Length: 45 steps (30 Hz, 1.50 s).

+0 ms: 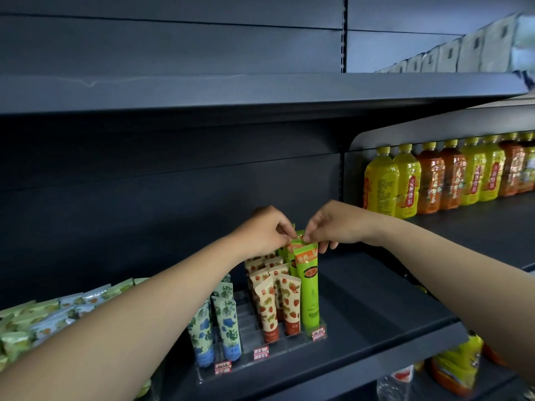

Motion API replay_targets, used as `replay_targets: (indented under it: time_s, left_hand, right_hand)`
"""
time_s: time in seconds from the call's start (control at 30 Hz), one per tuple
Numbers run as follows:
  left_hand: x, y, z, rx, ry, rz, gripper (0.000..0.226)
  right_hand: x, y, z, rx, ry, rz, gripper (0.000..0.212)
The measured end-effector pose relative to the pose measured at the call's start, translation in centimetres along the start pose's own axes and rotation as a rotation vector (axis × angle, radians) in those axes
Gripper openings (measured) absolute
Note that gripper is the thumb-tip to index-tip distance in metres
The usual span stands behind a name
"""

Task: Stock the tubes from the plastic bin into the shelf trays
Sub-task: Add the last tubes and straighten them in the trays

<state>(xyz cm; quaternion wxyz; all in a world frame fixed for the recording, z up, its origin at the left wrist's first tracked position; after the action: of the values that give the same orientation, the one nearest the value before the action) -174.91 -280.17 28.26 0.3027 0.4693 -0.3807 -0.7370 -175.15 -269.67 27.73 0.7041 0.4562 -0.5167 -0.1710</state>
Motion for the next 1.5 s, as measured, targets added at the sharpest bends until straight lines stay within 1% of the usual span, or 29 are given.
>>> replay_targets:
  time_s: [0.13,0.37,0.57,0.7,0.8,0.9,0.97,1.0,1.17,1.23,1.27,1.33,1.4,1.43,1.5]
  left_hand:
    - [-0.2,-0.1,-0.2,-0.014,0.007,-0.026,0.013]
    - [-0.1,-0.1,-0.7,-0.031,0.028,-0.030,0.015]
    - [-0.6,0.2,-1.1,-0.036,0.018,0.001,0.013]
    - [-0.9,1.6,-1.9,-0.063,0.023,-0.032,0.012]
    - [0.5,3.1,-2.6,-0.082,0.061,-0.028,0.011]
    - [3.7,4.5,-3.2,-0.118,0.166,-0.025,0.012]
    - [5.7,4.8,-3.3,-0.112,0.231,0.006,0.015]
    - [6.4,4.6,-3.3,-0.089,0.254,0.031,0.018]
    - [8.5,2.9,-2.3,0.013,0.296,0.093,0.021]
    - [8.7,2.0,-1.7,0.050,0.271,0.111,0.021]
    - [8.8,1.7,-1.4,0.063,0.259,0.109,0.020]
    - [9.0,1.1,-0.9,0.086,0.241,0.092,0.017]
    - [9.3,0.5,-0.5,0.106,0.229,0.084,0.014]
    - [9.4,0.3,-0.3,0.112,0.229,0.084,0.013]
    - [9.7,-0.1,-0.2,0.110,0.237,0.090,0.012]
  right_hand:
    - [-0.3,0.4,-0.9,-0.017,0.010,0.047,0.014]
    - [-0.2,0.4,-1.8,-0.041,0.051,0.097,0.007]
    - [0.1,-0.1,-2.2,-0.048,0.086,0.070,0.005]
    - [0.1,0.2,-2.5,-0.064,0.094,0.058,0.006]
    - [0.5,0.8,-2.6,-0.102,0.116,0.029,0.005]
    - [1.5,2.1,-1.9,-0.195,0.148,0.018,0.006]
    - [2.8,2.2,-1.0,-0.209,0.178,-0.057,0.009]
    - [3.6,1.8,-0.2,-0.184,0.191,-0.124,0.010]
    - [5.9,-2.9,4.6,0.074,0.167,-0.491,0.018]
    - [6.5,-4.5,6.3,0.119,0.191,-0.596,0.018]
    - [6.7,-5.1,7.1,0.122,0.210,-0.646,0.016]
    - [6.8,-6.0,8.4,0.110,0.250,-0.746,0.004]
    - [6.9,-6.5,9.3,0.078,0.280,-0.821,0.005]
    - [7.0,-6.7,9.4,0.071,0.286,-0.849,0.000]
    - [7.0,-7.0,9.5,0.074,0.295,-0.902,0.009]
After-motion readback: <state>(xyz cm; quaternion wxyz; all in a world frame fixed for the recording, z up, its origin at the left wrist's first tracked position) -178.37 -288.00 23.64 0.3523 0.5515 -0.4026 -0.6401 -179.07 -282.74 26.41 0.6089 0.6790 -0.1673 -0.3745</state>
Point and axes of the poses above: each hand's wrist, its own z-axis towards the middle knuckle, its own y-axis out of the back of the hand, x = y × z, the point moved 9 cm from there along z, towards the middle knuckle, and after that the axes turned 1 degree about -z, right-handed, at the moved point
